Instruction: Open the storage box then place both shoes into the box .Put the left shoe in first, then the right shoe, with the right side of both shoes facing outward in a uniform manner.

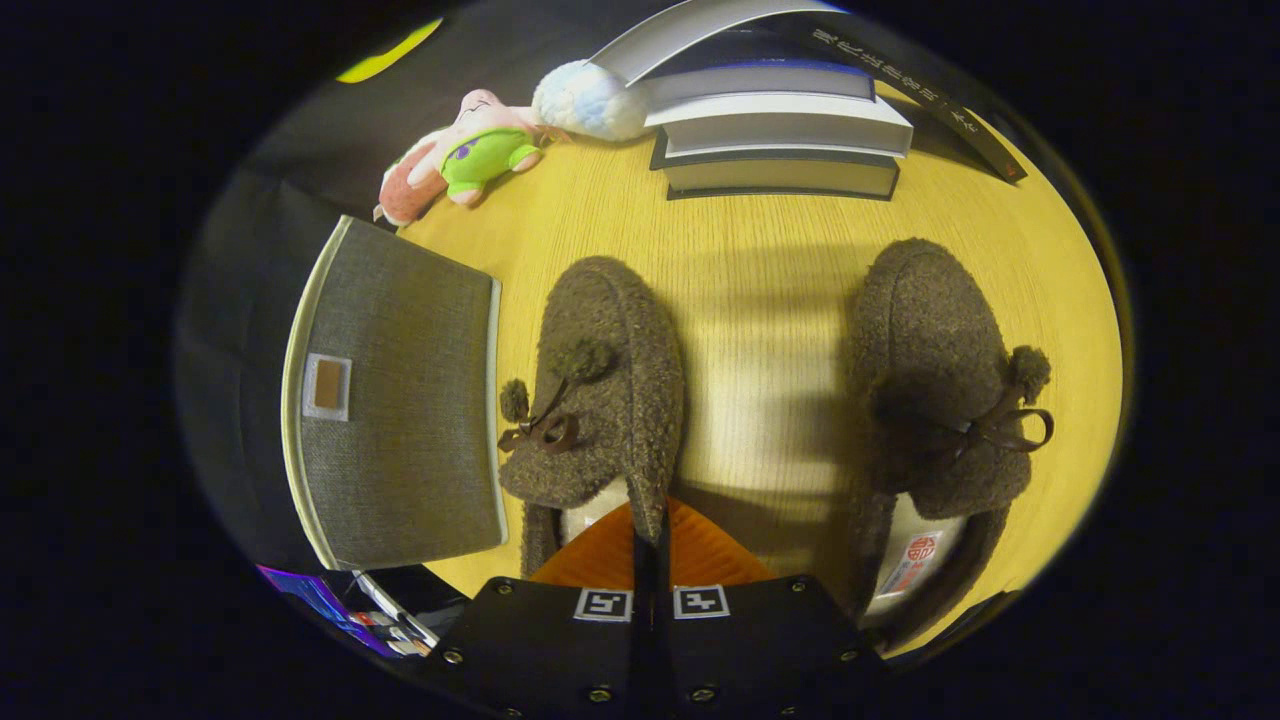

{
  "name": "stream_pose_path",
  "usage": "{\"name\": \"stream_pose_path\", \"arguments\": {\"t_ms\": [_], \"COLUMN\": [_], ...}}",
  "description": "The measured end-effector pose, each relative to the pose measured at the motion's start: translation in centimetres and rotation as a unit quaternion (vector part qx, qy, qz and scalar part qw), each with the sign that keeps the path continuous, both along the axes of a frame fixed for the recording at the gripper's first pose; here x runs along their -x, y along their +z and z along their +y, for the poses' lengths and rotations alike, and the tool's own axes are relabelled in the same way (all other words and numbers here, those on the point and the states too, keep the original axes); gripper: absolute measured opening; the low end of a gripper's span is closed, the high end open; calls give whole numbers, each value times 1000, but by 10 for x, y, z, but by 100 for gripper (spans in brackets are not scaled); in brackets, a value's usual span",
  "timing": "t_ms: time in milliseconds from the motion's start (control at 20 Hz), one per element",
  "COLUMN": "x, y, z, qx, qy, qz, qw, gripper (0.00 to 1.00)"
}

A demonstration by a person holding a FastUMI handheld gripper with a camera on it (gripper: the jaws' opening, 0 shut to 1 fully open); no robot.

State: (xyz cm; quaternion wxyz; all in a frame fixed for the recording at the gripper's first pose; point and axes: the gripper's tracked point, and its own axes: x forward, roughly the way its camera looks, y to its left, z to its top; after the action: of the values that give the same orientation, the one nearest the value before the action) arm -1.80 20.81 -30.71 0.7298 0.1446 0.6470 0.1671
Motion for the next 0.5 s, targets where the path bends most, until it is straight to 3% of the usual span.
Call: {"name": "stream_pose_path", "arguments": {"t_ms": [250, 500], "x": [-13, -32], "y": [53, 122], "z": [8, 24], "qx": [-40, -68], "qy": [-27, -27], "qz": [-4, -44], "qw": [999, 996], "gripper": [1, 1]}}
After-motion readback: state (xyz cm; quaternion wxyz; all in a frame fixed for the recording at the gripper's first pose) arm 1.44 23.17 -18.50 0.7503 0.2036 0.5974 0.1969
